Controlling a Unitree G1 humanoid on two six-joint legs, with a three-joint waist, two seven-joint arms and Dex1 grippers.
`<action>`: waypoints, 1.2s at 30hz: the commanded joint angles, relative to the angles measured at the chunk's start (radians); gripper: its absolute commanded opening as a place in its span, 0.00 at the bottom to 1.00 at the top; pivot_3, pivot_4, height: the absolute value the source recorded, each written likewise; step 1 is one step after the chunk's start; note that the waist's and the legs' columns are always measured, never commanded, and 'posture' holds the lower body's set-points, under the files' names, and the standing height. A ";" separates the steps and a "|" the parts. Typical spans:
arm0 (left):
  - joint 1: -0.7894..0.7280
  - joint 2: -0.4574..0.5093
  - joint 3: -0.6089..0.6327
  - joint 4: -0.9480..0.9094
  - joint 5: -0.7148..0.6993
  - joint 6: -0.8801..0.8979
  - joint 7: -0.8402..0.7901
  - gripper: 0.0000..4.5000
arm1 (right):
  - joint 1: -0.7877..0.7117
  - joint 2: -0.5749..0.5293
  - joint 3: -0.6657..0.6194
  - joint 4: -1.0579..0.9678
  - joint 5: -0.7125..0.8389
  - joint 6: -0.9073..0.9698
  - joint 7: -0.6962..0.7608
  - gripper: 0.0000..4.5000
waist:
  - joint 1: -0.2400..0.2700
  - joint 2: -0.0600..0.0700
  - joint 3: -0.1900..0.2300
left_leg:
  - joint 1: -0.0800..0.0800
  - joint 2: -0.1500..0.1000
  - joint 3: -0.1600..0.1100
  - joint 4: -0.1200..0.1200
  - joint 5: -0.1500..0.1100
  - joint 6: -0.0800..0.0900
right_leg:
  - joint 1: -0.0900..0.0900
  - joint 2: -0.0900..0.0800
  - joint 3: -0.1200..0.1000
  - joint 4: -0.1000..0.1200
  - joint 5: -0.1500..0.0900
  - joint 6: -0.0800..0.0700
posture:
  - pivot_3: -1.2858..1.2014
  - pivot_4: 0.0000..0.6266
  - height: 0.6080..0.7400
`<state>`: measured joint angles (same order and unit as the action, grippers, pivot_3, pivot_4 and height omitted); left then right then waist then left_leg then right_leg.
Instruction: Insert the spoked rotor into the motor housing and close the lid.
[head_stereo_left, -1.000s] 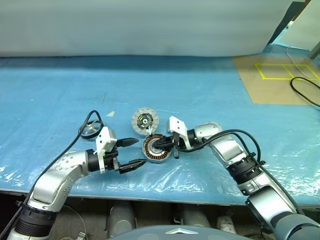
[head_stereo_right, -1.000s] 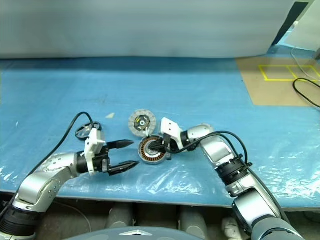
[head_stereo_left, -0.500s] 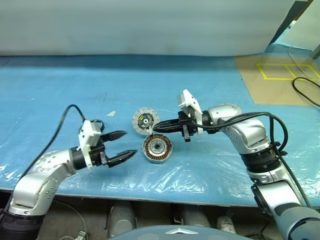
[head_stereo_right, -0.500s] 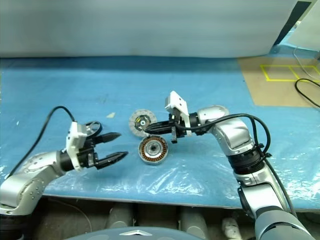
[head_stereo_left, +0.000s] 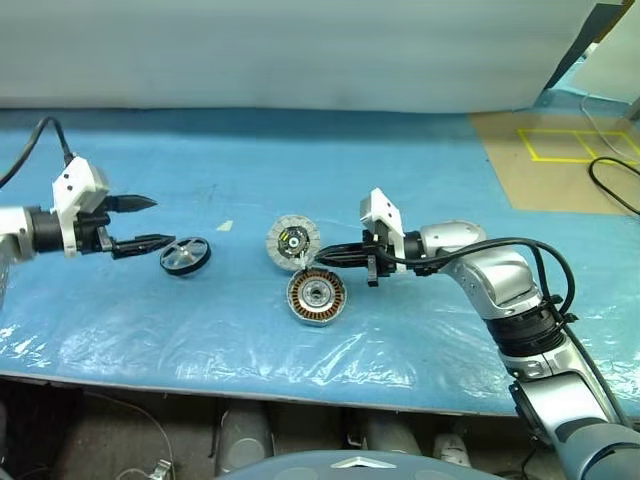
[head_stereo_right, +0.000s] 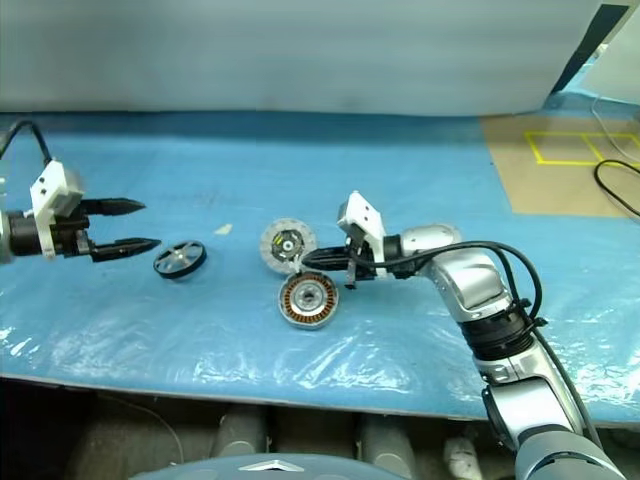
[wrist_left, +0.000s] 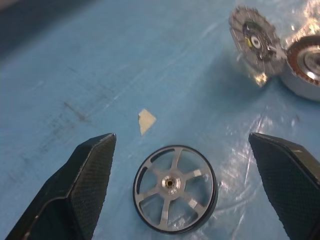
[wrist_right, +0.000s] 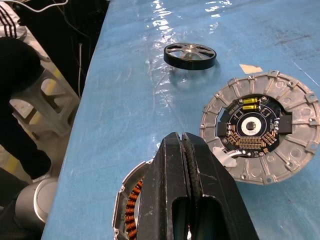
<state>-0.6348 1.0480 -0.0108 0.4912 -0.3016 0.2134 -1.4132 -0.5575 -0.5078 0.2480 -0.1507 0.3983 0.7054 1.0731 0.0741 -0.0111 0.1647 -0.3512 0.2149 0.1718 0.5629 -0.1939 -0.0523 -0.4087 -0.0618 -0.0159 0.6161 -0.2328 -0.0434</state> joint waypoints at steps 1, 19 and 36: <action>-0.222 -0.016 -0.147 0.248 0.196 -0.141 -0.125 1.00 | 0.017 0.002 -0.018 -0.040 0.005 -0.015 -0.030 0.00 | 0.007 -0.001 0.000 | 0.000 0.000 0.000 0.000 0.000 0.000 | 0.000 0.000 0.000 0.000 0.000 0.000 | 0.52 0.24 1.00; -0.518 -0.235 -0.323 0.740 0.482 -0.372 -0.201 1.00 | 0.198 -0.028 -0.073 -0.216 0.023 0.043 -0.193 0.00 | 0.024 -0.002 0.001 | -0.002 0.002 -0.005 0.000 -0.004 -0.008 | 0.000 0.002 -0.003 0.001 0.002 0.004 | 0.52 0.24 1.00; -0.421 -0.238 -0.300 0.690 0.437 -0.299 -0.201 1.00 | 0.192 -0.038 -0.044 -0.211 0.014 0.031 -0.195 0.00 | 0.024 -0.002 0.001 | -0.002 0.004 -0.005 0.001 -0.004 -0.008 | 0.000 0.002 -0.004 0.003 0.002 0.003 | 0.52 0.24 1.00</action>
<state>-1.0522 0.7893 -0.3377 1.2074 0.1367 -0.0962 -1.6094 -0.3570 -0.5407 0.2091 -0.3291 0.3979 0.7504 0.8719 0.0986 -0.0129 0.1657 -0.3529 0.2188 0.1673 0.5642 -0.1982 -0.0605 -0.4086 -0.0597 -0.0200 0.6190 -0.2312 -0.0409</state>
